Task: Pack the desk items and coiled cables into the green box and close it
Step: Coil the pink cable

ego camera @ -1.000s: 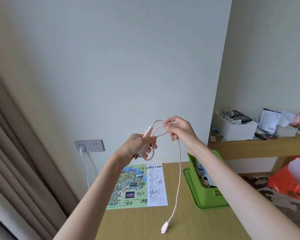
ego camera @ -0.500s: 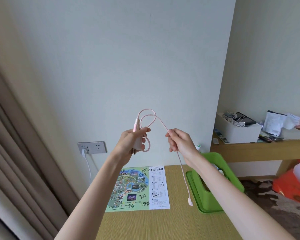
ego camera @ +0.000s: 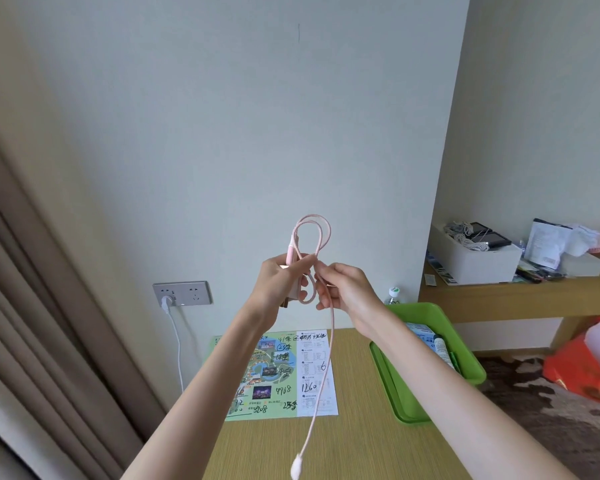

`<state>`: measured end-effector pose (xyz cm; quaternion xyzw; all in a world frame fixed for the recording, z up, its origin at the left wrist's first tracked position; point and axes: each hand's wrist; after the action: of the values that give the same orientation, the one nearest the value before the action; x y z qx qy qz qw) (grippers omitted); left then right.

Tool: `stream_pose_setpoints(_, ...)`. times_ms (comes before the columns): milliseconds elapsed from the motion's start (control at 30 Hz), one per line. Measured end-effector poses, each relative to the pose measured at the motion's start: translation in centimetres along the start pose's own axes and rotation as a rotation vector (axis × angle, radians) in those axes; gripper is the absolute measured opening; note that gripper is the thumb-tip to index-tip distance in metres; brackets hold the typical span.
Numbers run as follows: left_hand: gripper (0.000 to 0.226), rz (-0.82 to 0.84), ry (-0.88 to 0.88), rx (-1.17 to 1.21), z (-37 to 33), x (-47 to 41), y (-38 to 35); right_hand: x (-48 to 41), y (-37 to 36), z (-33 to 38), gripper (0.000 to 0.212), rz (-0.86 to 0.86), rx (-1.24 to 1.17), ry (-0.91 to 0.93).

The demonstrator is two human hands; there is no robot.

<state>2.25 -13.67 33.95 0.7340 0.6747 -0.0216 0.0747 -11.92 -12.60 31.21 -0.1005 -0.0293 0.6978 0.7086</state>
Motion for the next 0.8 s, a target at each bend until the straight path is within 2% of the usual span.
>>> stream_pose_setpoints(133,0.024,0.013,0.011,-0.015,0.4,0.0,0.2,0.0,0.4,0.0,0.023,0.064,-0.02,-0.071)
stream_pose_setpoints(233,0.026,-0.043,0.001,0.052,0.4,-0.2,0.4,-0.1,0.6,-0.1,0.024,0.16,-0.029,-0.113)
stream_pose_setpoints(333,0.024,-0.123,0.012,0.23,0.2,-0.8,1.3,-0.2,1.4,-0.5,0.026,0.218,0.008,-0.161)
stream_pose_setpoints(467,0.018,-0.077,-0.001,0.482,-0.1,-1.4,3.1,-0.2,3.1,-1.6,0.022,0.244,0.052,-0.152)
stream_pose_setpoints(600,0.011,-0.092,0.034,0.596,-0.2,-1.5,4.4,-0.5,4.2,-2.4,0.023,0.178,0.167,-0.143)
stream_pose_setpoints(800,0.014,-0.023,0.128,1.094,-1.0,-1.1,5.3,-0.9,5.6,-2.6,0.032,0.071,0.304,-0.132)
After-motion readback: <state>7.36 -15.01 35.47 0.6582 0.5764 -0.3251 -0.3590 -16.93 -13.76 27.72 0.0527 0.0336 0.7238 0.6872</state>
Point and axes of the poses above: each hand's wrist, its own x-axis away from the middle knuckle, its own y-axis out of the back of the hand, z = x × y, and after that the axes turned 4 degrees about -z, right-handed
